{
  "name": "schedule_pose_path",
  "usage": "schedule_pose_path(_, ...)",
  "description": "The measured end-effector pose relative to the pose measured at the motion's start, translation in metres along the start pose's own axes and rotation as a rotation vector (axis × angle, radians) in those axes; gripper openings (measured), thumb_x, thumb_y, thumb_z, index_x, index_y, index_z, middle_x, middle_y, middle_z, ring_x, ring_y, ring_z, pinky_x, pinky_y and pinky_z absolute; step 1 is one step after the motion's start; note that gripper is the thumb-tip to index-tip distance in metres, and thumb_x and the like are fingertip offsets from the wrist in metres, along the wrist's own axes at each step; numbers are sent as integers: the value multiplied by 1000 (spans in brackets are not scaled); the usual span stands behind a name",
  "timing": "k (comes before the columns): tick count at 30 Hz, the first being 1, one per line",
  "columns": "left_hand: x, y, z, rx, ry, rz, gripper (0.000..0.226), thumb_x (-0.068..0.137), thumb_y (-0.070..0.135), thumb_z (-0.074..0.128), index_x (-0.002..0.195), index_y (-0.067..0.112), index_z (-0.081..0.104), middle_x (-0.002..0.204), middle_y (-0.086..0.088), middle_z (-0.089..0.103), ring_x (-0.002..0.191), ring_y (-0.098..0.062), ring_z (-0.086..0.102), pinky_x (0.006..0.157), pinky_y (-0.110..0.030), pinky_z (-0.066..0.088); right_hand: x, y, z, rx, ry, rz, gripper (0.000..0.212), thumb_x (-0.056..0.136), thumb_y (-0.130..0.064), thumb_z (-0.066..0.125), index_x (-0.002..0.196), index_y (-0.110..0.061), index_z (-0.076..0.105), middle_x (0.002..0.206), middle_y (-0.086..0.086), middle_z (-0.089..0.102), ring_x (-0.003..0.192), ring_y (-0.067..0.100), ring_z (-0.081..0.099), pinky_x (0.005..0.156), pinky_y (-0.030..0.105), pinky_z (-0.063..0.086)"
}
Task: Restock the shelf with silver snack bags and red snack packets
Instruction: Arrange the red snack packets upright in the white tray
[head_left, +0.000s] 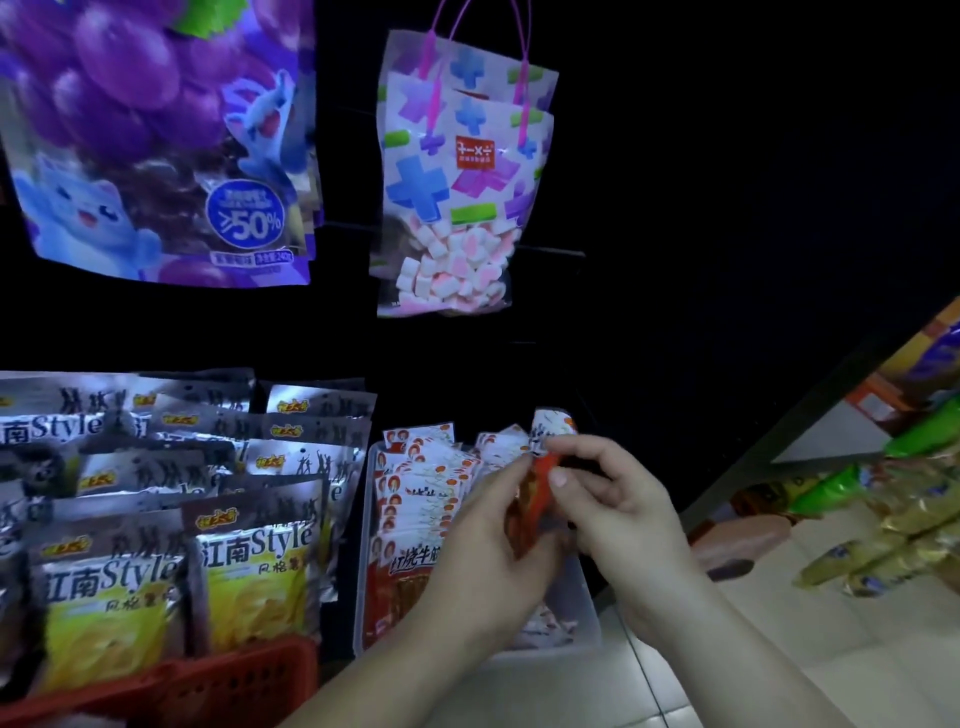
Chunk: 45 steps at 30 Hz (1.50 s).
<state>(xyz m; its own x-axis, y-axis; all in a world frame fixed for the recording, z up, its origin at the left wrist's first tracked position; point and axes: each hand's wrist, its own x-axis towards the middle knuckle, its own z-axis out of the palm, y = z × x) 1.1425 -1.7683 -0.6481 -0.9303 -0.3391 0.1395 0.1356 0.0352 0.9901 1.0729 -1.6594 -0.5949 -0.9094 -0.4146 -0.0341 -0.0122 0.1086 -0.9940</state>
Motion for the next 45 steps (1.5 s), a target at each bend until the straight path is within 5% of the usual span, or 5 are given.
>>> schedule_pose_path(7, 10, 9, -20, -324, 19, -129, 45, 103, 6, 57, 140, 31, 57, 124, 4, 72, 116, -15, 69, 96, -32, 56, 5, 10, -3, -91, 18, -10, 71, 93, 3, 68, 141, -48, 52, 117, -2, 74, 105, 15, 73, 94, 45, 60)
schedule_pose_path(22, 10, -3, -31, -199, 74, -171, 69, 97, -5, 60, 141, 48, 51, 101, 21, 72, 68, -17, 71, 67, -48, 63, 13, 25, -9, -349, 87, -61, 49, 88, -2, 76, 116, -41, 67, 115, 2, 63, 85, 16, 72, 73, 27, 61)
schedule_pose_path(31, -3, -27, -9, 496, -5, 391, 29, 90, 6, 66, 108, 29, 67, 124, 25, 60, 114, -2, 58, 94, -29, 50, 15, 24, 2, -66, 78, -13, 64, 91, -20, 77, 139, -54, 51, 113, 7, 74, 104, 18, 73, 95, 48, 59)
schedule_pose_path(38, 3, -36, -26, 275, 6, 39, 42, 94, 27, 71, 122, 56, 58, 147, 26, 46, 137, 2, 42, 111, -31, 44, 16, 28, -7, -148, -9, -33, 89, 96, 11, 57, 140, -65, 40, 105, 10, 76, 94, 41, 72, 87, 61, 56)
schedule_pose_path(45, 24, -47, -27, -1, 64, -128, 40, 88, -1, 75, 113, 30, 73, 78, 19, 67, 64, 1, 62, 55, -13, 48, 25, 34, -22, -254, -85, 10, 28, 95, -3, 69, 111, -26, 70, 100, 4, 78, 91, 31, 75, 81, 57, 60)
